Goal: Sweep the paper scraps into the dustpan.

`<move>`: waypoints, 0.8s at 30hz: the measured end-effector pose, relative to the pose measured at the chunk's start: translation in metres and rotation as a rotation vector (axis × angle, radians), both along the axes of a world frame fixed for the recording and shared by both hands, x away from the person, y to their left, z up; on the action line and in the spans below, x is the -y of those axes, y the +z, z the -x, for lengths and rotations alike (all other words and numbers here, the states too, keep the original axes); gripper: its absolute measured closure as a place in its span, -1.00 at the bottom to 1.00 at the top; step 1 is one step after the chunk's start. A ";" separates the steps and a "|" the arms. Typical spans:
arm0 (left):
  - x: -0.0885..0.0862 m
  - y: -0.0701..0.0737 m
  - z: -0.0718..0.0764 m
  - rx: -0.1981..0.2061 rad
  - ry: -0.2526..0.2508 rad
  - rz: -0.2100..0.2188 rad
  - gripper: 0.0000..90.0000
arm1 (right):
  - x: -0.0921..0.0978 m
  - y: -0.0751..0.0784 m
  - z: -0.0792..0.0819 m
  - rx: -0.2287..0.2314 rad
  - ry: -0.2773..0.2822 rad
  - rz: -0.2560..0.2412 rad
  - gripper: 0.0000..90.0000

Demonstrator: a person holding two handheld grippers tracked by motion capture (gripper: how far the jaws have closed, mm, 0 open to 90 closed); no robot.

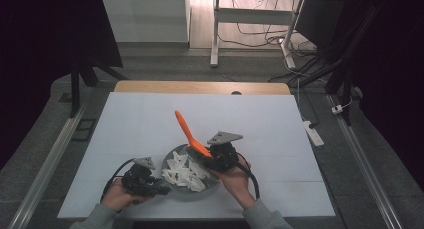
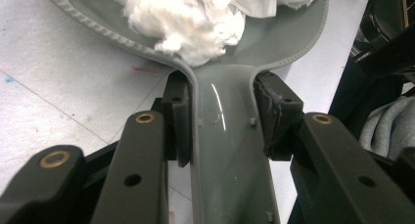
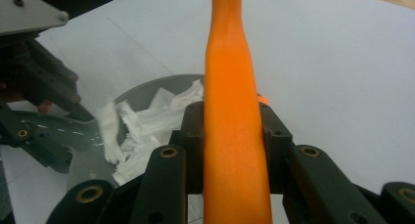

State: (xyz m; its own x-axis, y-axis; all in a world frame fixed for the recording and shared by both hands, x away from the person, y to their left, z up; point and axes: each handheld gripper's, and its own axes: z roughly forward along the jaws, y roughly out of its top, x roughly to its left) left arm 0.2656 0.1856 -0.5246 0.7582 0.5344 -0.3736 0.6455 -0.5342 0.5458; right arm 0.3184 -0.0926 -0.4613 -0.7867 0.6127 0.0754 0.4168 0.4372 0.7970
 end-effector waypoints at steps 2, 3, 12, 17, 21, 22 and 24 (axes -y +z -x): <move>0.000 0.000 0.000 0.001 0.001 0.001 0.36 | 0.003 0.000 -0.001 -0.004 -0.005 -0.001 0.55; 0.000 0.000 0.000 0.001 0.000 0.001 0.36 | 0.004 0.000 -0.002 -0.004 -0.007 -0.001 0.55; 0.000 0.000 0.000 0.003 0.002 0.001 0.36 | 0.012 0.005 -0.004 0.011 -0.028 -0.016 0.55; 0.000 0.000 0.000 0.003 0.001 0.001 0.36 | 0.022 0.006 -0.009 0.006 -0.066 -0.026 0.55; 0.000 0.000 0.000 0.003 0.001 0.002 0.36 | 0.028 0.007 -0.011 0.001 -0.082 -0.037 0.55; 0.000 0.000 0.000 0.003 0.002 0.002 0.36 | 0.028 0.007 -0.012 0.003 -0.082 -0.037 0.55; 0.000 0.000 0.000 0.003 0.002 0.002 0.36 | 0.029 0.007 -0.012 0.003 -0.081 -0.036 0.55</move>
